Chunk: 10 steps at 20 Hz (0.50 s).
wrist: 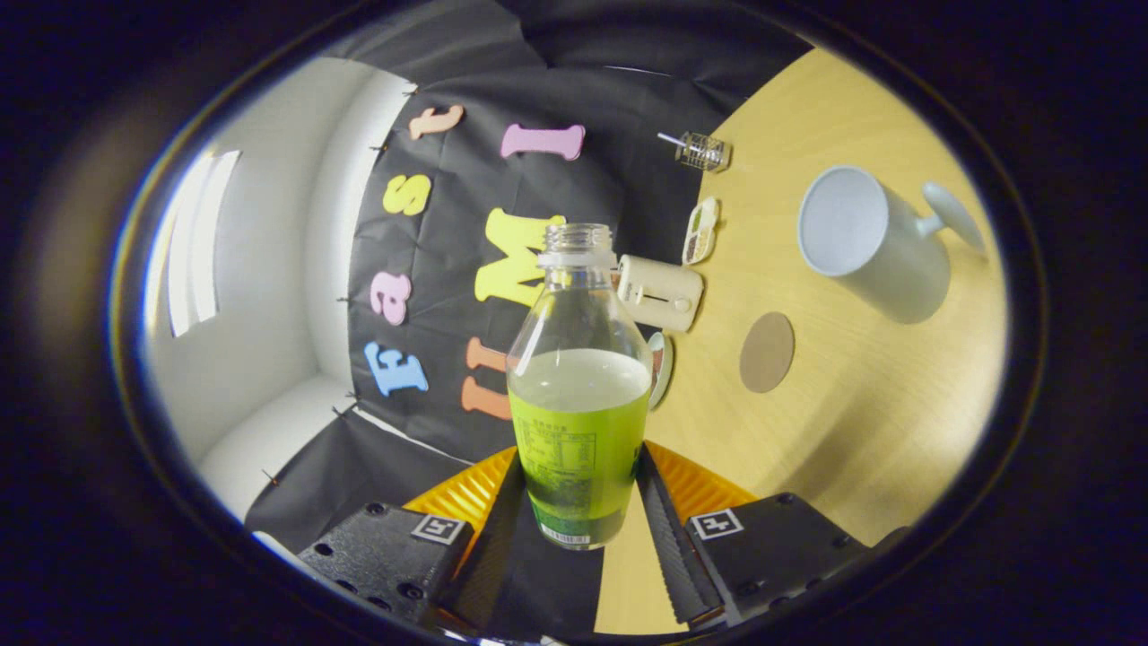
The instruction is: Take the bottle from table, then pour the juice into the cup, finally place the bottle on the coaster
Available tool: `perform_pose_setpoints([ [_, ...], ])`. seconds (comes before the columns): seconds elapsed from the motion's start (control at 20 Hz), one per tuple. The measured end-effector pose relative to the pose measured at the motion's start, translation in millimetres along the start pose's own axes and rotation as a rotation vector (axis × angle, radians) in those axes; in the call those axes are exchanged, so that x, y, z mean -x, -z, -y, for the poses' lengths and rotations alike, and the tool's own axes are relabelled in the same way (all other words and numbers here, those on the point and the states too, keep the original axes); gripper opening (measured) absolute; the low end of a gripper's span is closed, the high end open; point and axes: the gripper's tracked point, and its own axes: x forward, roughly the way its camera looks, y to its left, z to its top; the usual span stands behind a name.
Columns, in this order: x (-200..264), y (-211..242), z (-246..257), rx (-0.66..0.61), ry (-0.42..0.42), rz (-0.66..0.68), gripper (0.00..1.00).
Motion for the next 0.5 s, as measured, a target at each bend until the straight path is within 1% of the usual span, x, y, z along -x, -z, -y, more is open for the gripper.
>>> perform_pose_setpoints([
  [0.15, -1, -4, -11, -0.044, -0.045, 0.012, 0.76],
  [0.25, -4, -9, -12, -0.065, -0.054, 0.023, 0.76],
  [0.5, -10, -17, -21, -0.195, -0.094, 0.074, 0.76],
])
